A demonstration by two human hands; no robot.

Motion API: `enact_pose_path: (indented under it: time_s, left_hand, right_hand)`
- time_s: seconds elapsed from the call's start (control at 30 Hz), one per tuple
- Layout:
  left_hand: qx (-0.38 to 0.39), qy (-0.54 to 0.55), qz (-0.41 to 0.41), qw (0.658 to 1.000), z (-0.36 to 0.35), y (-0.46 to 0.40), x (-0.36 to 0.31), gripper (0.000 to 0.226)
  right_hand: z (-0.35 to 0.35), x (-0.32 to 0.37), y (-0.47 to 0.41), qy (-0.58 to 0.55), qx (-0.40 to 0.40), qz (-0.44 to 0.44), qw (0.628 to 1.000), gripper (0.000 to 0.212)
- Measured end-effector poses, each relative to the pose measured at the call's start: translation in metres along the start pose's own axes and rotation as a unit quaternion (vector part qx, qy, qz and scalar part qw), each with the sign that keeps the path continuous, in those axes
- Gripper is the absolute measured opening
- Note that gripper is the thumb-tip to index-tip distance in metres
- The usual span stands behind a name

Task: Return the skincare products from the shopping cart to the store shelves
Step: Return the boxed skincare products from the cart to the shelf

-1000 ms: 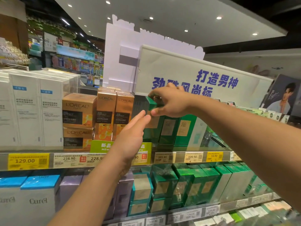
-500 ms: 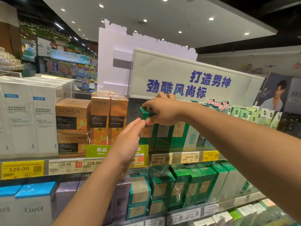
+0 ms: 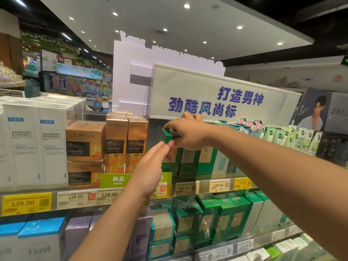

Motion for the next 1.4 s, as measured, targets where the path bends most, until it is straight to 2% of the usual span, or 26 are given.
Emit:
enact_pose_path:
  time_s: [0.13, 0.23, 0.43, 0.57, 0.7, 0.87, 1.03, 1.17, 1.4]
  left_hand:
    - [0.007, 0.011, 0.008, 1.0, -0.001, 0.001, -0.003, 0.064]
    - [0.014, 0.007, 0.015, 1.0, -0.001, 0.003, -0.004, 0.072]
    - [0.013, -0.007, 0.006, 1.0, 0.002, 0.012, -0.005, 0.072]
    - [0.009, 0.004, -0.009, 1.0, 0.002, 0.024, -0.014, 0.066]
    - [0.021, 0.024, -0.034, 0.999, -0.007, 0.038, -0.025, 0.044]
    - [0.06, 0.079, -0.067, 0.993, -0.027, 0.054, -0.027, 0.053]
    - [0.146, 0.114, -0.066, 0.981, -0.069, 0.069, -0.006, 0.063]
    - [0.197, 0.128, -0.015, 0.972, -0.119, 0.09, 0.023, 0.064]
    - [0.287, 0.066, 0.051, 0.954, -0.212, 0.163, 0.073, 0.059]
  right_hand:
    - [-0.002, 0.0, -0.001, 0.011, 0.01, -0.004, 1.0, 0.054]
    - [-0.002, 0.002, -0.003, 0.024, 0.019, -0.005, 1.0, 0.059]
    - [0.001, 0.001, 0.004, 0.004, 0.027, -0.01, 1.0, 0.07]
    - [0.017, -0.001, 0.02, -0.053, -0.035, -0.011, 0.998, 0.061]
    - [0.034, -0.004, 0.047, -0.107, -0.13, -0.01, 0.986, 0.047]
    - [0.032, -0.014, 0.108, -0.124, -0.249, -0.018, 0.96, 0.036]
    - [-0.007, -0.032, 0.18, -0.126, -0.255, -0.092, 0.954, 0.037]
    - [-0.037, -0.047, 0.247, -0.146, -0.254, -0.176, 0.94, 0.037]
    - [-0.091, -0.068, 0.393, -0.199, -0.229, -0.303, 0.903, 0.04]
Point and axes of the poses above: each hand's wrist, its own y-axis away from the middle knuckle, its own z-axis out of the back of the hand, x = y × z, the point moved 9 cm from there along -y, towards the middle knuckle, and after that the axes turned 2 degrees about y, right-handed, at the moved point
